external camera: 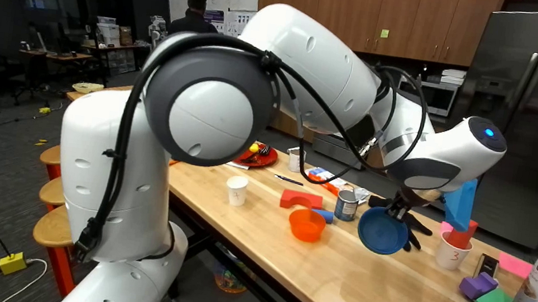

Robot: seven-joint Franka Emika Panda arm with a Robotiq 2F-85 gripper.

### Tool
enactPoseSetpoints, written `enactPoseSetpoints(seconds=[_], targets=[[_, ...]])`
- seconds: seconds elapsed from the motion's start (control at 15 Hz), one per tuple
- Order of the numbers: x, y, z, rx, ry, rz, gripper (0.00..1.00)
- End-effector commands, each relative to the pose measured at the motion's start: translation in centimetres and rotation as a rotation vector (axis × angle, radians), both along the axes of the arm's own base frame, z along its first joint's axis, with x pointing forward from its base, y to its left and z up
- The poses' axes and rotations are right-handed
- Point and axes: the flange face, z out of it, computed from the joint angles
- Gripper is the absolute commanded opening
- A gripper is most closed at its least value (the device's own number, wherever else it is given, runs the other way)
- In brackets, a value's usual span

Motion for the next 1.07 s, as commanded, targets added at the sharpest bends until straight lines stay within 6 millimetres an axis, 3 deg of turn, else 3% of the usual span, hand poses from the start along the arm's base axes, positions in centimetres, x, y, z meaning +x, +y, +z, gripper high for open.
enactPoseSetpoints(seconds=[0.0, 0.27, 1.0], targets=[[-1.6, -0.4, -2.3, 0.093, -0.005, -0.075, 0.02], [-1.4, -0.7, -2.8, 0.106, 0.001, -0.063, 0.02], [-0.1, -0.6, 1.2, -0.055, 0.007, 0.02, 0.02]])
